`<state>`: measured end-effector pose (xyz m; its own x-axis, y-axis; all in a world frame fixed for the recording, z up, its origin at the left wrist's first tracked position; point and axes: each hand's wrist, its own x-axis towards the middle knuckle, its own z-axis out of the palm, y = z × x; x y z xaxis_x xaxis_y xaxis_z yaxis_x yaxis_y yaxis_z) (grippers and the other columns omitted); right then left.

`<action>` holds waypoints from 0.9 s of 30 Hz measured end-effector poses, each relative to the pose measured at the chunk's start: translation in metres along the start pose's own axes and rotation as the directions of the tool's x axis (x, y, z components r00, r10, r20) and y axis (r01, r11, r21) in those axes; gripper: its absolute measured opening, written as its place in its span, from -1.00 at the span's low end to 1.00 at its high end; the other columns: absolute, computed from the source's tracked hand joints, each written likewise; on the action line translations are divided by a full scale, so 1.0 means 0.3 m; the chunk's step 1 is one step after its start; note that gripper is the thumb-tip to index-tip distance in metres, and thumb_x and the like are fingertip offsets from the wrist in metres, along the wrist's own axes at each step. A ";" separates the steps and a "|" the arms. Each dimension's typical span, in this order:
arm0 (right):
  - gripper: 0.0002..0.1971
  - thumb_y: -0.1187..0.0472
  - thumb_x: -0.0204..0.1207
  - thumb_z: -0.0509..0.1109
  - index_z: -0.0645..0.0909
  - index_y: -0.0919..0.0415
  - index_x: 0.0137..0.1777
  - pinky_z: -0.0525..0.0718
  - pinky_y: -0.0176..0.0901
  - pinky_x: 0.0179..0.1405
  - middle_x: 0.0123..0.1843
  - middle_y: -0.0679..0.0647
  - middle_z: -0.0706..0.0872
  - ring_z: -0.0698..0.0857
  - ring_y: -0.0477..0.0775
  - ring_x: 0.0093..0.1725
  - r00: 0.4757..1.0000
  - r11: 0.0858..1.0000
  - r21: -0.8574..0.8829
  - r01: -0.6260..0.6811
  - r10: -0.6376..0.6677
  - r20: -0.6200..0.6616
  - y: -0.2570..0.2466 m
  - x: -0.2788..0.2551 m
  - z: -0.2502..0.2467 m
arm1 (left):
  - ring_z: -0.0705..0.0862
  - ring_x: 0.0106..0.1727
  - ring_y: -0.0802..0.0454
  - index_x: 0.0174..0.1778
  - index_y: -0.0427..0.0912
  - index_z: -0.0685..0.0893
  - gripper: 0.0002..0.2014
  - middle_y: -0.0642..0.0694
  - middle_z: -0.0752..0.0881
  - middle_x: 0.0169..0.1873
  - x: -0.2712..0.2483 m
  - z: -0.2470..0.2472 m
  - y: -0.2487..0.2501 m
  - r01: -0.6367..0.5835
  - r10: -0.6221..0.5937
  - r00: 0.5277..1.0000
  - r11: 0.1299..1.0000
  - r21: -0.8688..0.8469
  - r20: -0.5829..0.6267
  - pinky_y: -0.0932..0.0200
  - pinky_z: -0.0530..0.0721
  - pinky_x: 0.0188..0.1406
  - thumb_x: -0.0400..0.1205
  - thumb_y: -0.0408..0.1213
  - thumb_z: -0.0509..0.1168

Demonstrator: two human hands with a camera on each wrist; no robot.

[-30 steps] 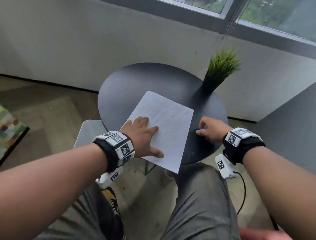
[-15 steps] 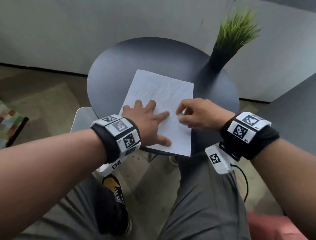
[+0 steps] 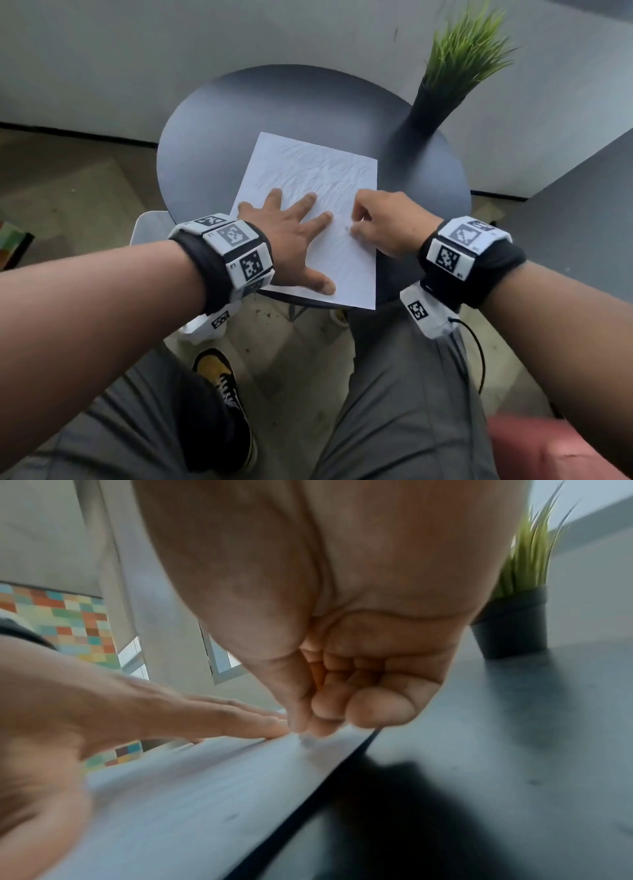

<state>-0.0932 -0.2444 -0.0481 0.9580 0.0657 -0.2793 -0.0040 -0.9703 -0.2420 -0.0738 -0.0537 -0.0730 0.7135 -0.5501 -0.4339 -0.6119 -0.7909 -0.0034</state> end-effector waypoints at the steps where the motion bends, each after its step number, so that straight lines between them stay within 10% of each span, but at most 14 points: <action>1: -0.88 0.05 0.55 0.36 0.54 0.03 0.00 0.51 -0.11 -0.12 -0.08 -0.04 0.62 0.62 0.11 0.01 1.000 1.000 -0.008 0.015 -0.015 -0.019 -0.006 -0.005 0.010 | -0.13 0.70 -0.28 0.66 0.36 -0.26 0.16 0.19 -0.31 0.71 -0.001 0.003 0.000 0.004 -0.004 1.000 1.000 -0.007 0.007 -0.54 0.33 0.43 0.21 0.77 0.01; 5: -0.93 0.11 0.57 0.38 0.58 0.04 0.00 0.45 -0.17 -0.14 -0.22 -0.14 0.55 0.54 -0.01 -0.13 0.927 0.949 0.008 0.314 -0.308 0.216 -0.092 -0.072 0.043 | -0.20 0.71 -0.29 0.64 0.40 -0.28 0.16 0.21 -0.34 0.70 -0.001 -0.002 -0.004 0.004 -0.002 0.999 0.999 -0.050 0.034 -0.60 0.26 0.44 0.20 0.76 0.07; 10: -0.83 0.07 0.57 0.34 0.56 0.10 0.09 0.45 -0.15 -0.14 -0.02 0.02 0.66 0.62 0.12 0.02 0.999 0.999 0.023 -0.037 0.037 -0.016 -0.026 0.000 0.003 | -0.19 0.71 -0.27 0.65 0.39 -0.30 0.19 0.19 -0.35 0.71 0.002 -0.014 0.004 0.022 -0.020 0.998 0.999 -0.031 0.062 -0.62 0.30 0.41 0.20 0.75 0.10; 15: -0.87 0.15 0.57 0.35 0.55 0.06 0.09 0.47 -0.17 -0.13 -0.08 -0.05 0.63 0.60 0.04 -0.06 0.933 0.958 0.041 0.282 -0.284 0.220 -0.096 -0.078 0.044 | -0.23 0.71 -0.34 0.63 0.44 -0.29 0.19 0.17 -0.36 0.71 0.007 -0.026 0.007 0.024 -0.019 0.996 0.998 -0.054 0.087 -0.65 0.31 0.39 0.19 0.72 0.18; 20: -0.87 0.07 0.60 0.27 0.45 0.07 0.07 0.50 -0.08 -0.12 0.03 0.13 0.66 0.61 0.21 -0.01 0.998 0.999 0.007 -0.050 0.050 -0.024 -0.026 -0.013 0.027 | -0.21 0.70 -0.33 0.65 0.39 -0.32 0.21 0.14 -0.37 0.71 0.006 -0.028 0.016 0.041 -0.038 0.995 0.999 -0.030 0.097 -0.65 0.30 0.40 0.21 0.71 0.18; 24: -0.89 0.13 0.62 0.30 0.50 0.06 0.09 0.44 -0.14 -0.18 -0.12 -0.05 0.60 0.51 0.04 -0.14 0.948 0.963 0.012 0.270 -0.268 0.172 -0.084 -0.086 0.067 | -0.23 0.71 -0.36 0.65 0.41 -0.31 0.20 0.13 -0.38 0.71 0.007 -0.033 0.018 0.036 -0.032 0.994 0.998 -0.041 0.101 -0.68 0.30 0.39 0.23 0.69 0.21; 27: -0.93 0.12 0.55 0.34 0.52 0.05 -0.02 0.49 -0.14 -0.17 -0.11 -0.04 0.66 0.62 0.06 -0.07 0.982 0.988 0.048 0.146 -0.151 0.117 -0.038 -0.048 0.028 | -0.22 0.71 -0.36 0.64 0.43 -0.33 0.19 0.12 -0.38 0.71 0.007 -0.035 0.025 0.044 -0.041 0.994 0.999 -0.025 0.106 -0.67 0.32 0.39 0.22 0.70 0.20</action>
<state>-0.1092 -0.2322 -0.0492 0.9072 0.2384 -0.3467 0.1224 -0.9379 -0.3246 -0.0733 -0.0635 -0.0644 0.6981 -0.4857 -0.5261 -0.5713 -0.8208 -0.0004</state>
